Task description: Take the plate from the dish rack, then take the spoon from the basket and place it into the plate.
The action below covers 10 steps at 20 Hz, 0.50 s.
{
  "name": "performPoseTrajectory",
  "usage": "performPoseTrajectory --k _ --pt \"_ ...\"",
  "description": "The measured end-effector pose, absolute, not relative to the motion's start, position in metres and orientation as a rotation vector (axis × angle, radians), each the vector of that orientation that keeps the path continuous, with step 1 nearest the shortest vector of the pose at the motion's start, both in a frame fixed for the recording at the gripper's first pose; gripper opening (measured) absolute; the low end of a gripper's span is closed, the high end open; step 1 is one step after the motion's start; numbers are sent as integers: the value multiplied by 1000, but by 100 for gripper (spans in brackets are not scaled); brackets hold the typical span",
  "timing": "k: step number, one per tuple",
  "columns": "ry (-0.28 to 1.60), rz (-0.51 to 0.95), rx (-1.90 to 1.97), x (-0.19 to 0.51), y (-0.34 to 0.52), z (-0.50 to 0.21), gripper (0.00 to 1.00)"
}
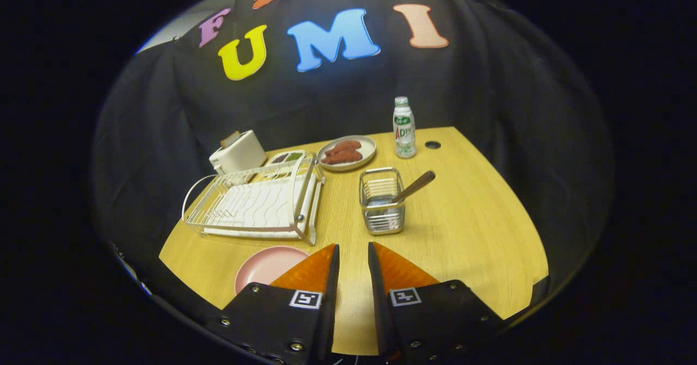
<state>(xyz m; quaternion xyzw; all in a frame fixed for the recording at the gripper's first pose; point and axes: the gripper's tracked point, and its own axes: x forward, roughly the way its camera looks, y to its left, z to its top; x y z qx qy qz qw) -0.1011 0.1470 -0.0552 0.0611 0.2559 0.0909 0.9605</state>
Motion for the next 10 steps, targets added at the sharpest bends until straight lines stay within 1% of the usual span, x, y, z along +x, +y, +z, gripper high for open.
performPoseTrajectory --k 2,4,7,10 --pt "356 146 95 -89 125 -25 31" --pt "268 166 84 -89 118 -10 31" --pt "239 170 92 -88 97 -9 31" --pt "227 166 112 -70 84 -19 31"
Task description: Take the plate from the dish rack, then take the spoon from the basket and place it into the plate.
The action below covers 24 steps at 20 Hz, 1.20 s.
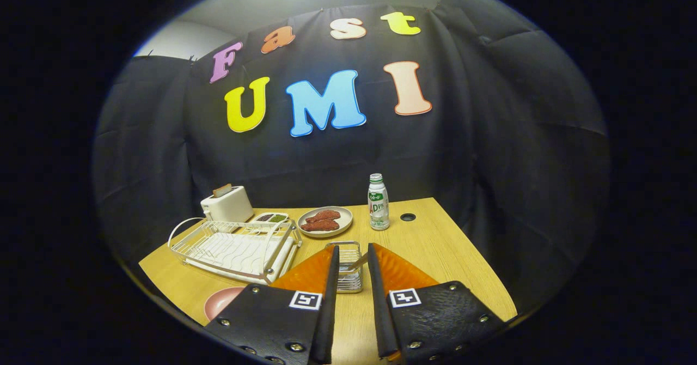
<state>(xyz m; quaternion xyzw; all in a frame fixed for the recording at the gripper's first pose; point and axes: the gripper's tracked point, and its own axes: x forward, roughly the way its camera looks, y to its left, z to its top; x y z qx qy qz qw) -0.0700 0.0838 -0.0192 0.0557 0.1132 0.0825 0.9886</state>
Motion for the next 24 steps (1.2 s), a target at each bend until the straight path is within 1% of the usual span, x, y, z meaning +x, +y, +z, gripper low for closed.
performPoseTrajectory --k 3,4,6,13,15,16,18,19,20,22,23,24 --pt "217 177 129 -52 74 -27 31" --pt "211 199 143 -46 76 -31 35" --pt "212 197 142 -29 74 -42 49" --pt "239 211 180 20 83 -77 49" --pt "260 223 194 26 89 -86 39" --pt "253 227 186 28 94 -92 41" --pt "261 263 198 26 101 -87 22" --pt "263 268 207 31 106 -89 22" --pt "256 269 229 22 104 -78 12" --pt "272 266 222 21 109 -77 11" --pt "266 220 191 24 102 -70 11" --pt "265 215 170 28 103 -70 4"
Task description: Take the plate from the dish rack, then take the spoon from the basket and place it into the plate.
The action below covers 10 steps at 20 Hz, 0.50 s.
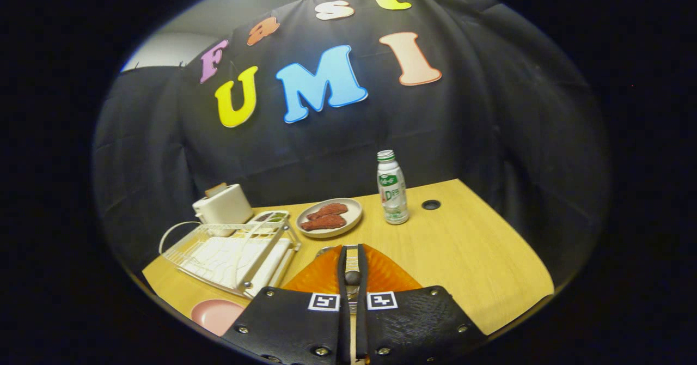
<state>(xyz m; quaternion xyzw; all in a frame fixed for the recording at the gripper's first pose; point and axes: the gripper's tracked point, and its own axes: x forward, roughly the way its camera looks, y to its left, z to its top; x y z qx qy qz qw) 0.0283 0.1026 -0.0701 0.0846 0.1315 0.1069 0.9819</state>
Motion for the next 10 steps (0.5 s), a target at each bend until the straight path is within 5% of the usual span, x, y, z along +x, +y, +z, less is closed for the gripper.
performPoseTrajectory --k 10 --pt "264 193 91 27 107 -30 4"
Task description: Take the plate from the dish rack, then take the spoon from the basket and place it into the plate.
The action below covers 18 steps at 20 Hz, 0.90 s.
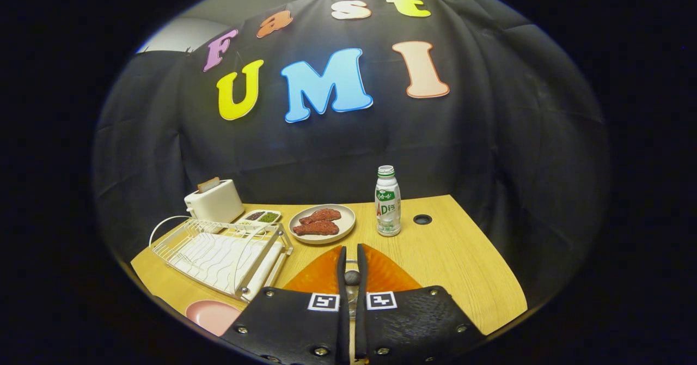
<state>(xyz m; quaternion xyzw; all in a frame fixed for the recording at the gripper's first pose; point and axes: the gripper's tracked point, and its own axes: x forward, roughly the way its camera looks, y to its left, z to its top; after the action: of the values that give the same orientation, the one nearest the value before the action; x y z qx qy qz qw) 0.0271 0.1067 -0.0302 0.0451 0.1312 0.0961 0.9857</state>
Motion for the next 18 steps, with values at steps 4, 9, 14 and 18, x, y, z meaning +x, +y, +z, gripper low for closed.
performPoseTrajectory --k 4,9,14,18 --pt "229 194 77 9 110 8 4" --pt "184 221 72 -24 119 51 4" --pt "165 243 72 -53 131 76 4" --pt "174 236 59 -68 135 79 4"
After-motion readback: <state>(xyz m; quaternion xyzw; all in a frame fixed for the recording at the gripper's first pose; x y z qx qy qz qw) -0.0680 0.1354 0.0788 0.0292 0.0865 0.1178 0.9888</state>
